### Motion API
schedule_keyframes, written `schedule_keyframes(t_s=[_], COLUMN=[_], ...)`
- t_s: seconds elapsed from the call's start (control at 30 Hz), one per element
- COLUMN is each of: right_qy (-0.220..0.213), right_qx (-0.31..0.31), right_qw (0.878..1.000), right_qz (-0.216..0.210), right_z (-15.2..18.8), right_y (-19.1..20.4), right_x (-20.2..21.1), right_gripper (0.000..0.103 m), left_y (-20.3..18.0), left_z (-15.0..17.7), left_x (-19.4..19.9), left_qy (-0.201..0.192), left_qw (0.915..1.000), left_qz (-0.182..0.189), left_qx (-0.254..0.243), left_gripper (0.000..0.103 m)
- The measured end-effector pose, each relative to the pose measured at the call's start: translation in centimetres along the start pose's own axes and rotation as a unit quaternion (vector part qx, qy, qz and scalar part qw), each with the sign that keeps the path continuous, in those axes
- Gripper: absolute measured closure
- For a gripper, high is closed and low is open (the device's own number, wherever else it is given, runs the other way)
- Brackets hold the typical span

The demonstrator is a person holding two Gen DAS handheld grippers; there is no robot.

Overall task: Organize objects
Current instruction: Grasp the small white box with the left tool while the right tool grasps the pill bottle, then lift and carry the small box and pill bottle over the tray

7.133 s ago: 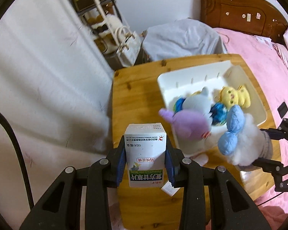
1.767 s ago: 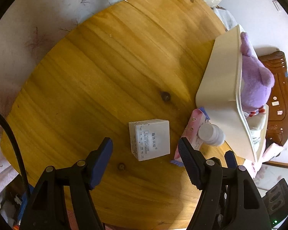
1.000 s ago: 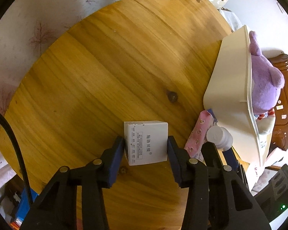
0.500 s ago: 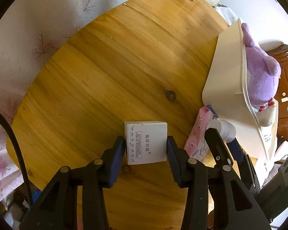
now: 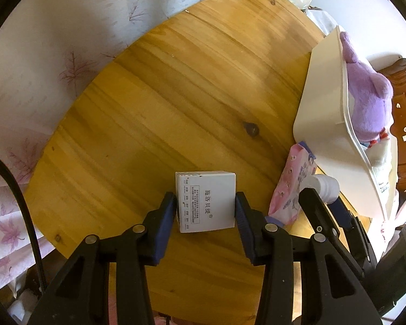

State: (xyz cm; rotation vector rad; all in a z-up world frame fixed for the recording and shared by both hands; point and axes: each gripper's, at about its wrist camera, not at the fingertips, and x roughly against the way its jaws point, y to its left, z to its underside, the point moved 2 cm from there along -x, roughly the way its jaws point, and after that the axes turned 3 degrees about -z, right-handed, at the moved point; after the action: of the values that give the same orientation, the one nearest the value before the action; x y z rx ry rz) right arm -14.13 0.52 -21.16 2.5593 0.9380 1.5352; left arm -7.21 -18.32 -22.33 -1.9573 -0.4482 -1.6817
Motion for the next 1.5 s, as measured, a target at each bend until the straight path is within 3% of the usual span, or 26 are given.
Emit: schedule_keyframes(t_s=[0.2,0.57,0.93,1.5], right_qy=[0.007,0.015,0.005,-0.046], right_qx=[0.011,0.043,0.024,-0.018], right_qw=[1.0,0.999,0.999,0.997], right_qz=[-0.009,-0.001,0.026,0.061], right_z=[0.7,2.1,2.5,0.1], right_y=[-0.2,-1.5,-4.0,-6.7], right_x=[1.5,5.3,10.9,16.9], right_gripper=[0.046,0.046,0.046,0.046], left_y=[-0.6,-4.1,-8.4,-19.1], left_z=[1.0,2.7,4.1,2.6], left_x=[1.4,3.8,5.3,8.8], left_qy=[0.005,-0.009,0.006,-0.04], left_qw=[0.9999,0.9949,0.9837,0.9453], left_qz=[0.009,-0.03,-0.032,-0.028], left_qx=[0.002,-0.096,-0.177,-0.323], left_gripper=[0.056,0.056,0.056,0.056])
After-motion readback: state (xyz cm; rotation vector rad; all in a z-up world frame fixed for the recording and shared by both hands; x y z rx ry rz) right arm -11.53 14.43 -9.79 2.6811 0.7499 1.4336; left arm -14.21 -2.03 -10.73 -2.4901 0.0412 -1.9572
